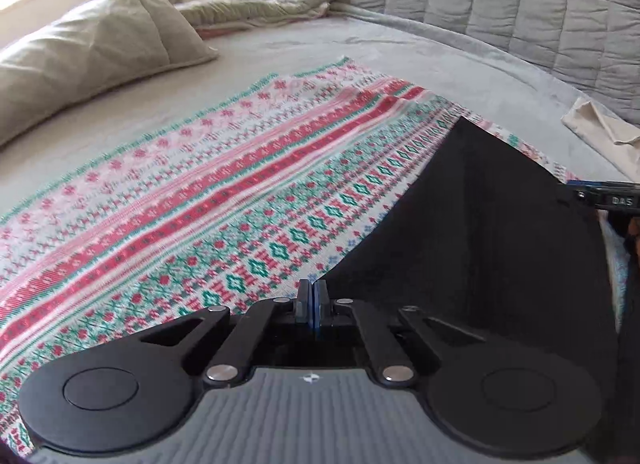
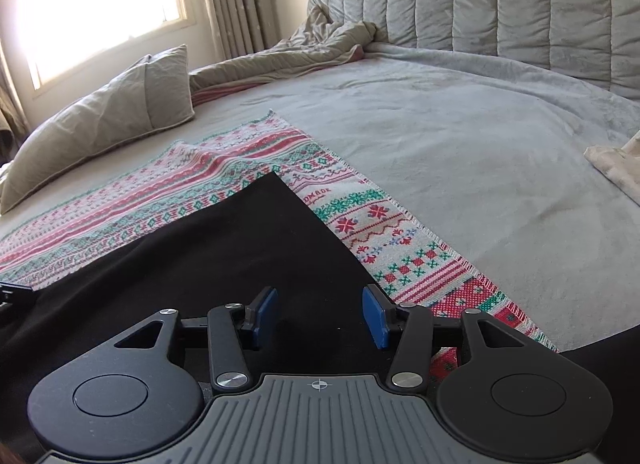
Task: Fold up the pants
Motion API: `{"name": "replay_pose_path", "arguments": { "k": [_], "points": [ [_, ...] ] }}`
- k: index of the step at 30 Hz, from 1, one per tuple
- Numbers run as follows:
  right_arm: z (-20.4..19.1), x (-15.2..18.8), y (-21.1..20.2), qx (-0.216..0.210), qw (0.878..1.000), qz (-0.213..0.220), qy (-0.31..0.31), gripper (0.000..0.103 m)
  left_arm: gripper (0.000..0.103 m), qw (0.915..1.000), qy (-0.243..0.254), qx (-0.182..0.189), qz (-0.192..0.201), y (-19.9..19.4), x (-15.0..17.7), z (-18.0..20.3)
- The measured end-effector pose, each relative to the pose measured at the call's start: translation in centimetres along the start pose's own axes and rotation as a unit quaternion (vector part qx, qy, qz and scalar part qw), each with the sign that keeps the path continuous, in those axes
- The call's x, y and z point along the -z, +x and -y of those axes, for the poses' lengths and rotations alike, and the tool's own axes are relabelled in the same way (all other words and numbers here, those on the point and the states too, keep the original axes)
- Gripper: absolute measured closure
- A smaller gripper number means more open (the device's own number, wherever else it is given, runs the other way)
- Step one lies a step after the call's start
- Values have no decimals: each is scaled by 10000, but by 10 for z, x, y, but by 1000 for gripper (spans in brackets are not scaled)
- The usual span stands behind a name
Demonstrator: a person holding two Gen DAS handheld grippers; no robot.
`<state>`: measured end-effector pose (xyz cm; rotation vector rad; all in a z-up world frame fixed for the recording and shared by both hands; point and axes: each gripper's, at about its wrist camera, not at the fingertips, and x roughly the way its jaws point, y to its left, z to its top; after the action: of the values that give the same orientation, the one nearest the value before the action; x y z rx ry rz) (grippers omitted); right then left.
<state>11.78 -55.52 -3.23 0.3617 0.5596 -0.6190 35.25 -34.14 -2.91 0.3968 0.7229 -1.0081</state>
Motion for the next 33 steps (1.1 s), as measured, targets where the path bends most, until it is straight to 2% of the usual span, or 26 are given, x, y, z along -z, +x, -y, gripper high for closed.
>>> {"name": "replay_pose_path", "arguments": {
  "k": [2,4,5,6,8,14,17,18,19,20,22,26,30,33],
  "points": [
    [-1,0,1,4,10000,-8,-9,56,92,9992,-106,-349,172,2,1,-6],
    [0,0,2,-8,10000,-23,-20,56,89,9987,-304,-378,164,6,1,-12],
    [-1,0,2,-20,10000,-30,-25,56,83,9983,-348,-422,176,7,1,-12],
    [-1,0,2,-19,10000,-31,-30,56,73,9978,-370,-509,219,5,0,-12],
    [0,0,2,-33,10000,-33,-26,55,62,9973,-358,-587,246,1,-1,-9],
    [0,0,2,-46,10000,-38,-30,55,60,9968,-269,-717,213,-27,14,-14],
    [-1,-1,1,-54,10000,-24,-64,55,59,9946,-495,-907,125,-53,32,-36],
    [-2,-1,0,-91,9999,-12,-92,55,56,9931,-625,-984,107,-64,40,-45],
    [-5,-1,-2,-163,9998,0,-141,54,54,9912,-765,-1078,93,-75,48,-54],
    [-8,-1,-4,-260,9994,9,-211,47,49,9890,-886,-1184,82,-88,56,-63],
    [-18,-1,-8,-496,9982,9,-323,39,45,9843,-1039,-1424,89,-116,72,-78],
    [-54,-5,-17,-1122,9922,-138,-523,39,32,9731,-1159,-1989,89,-176,102,-108],
    [-110,-12,-31,-1823,9766,-297,-1099,35,24,9598,-1434,-2413,38,-233,136,-145],
    [-161,-17,-37,-2345,9564,-385,-1698,33,20,9507,-1584,-2665,-29,-270,167,-171]
  ]
}}
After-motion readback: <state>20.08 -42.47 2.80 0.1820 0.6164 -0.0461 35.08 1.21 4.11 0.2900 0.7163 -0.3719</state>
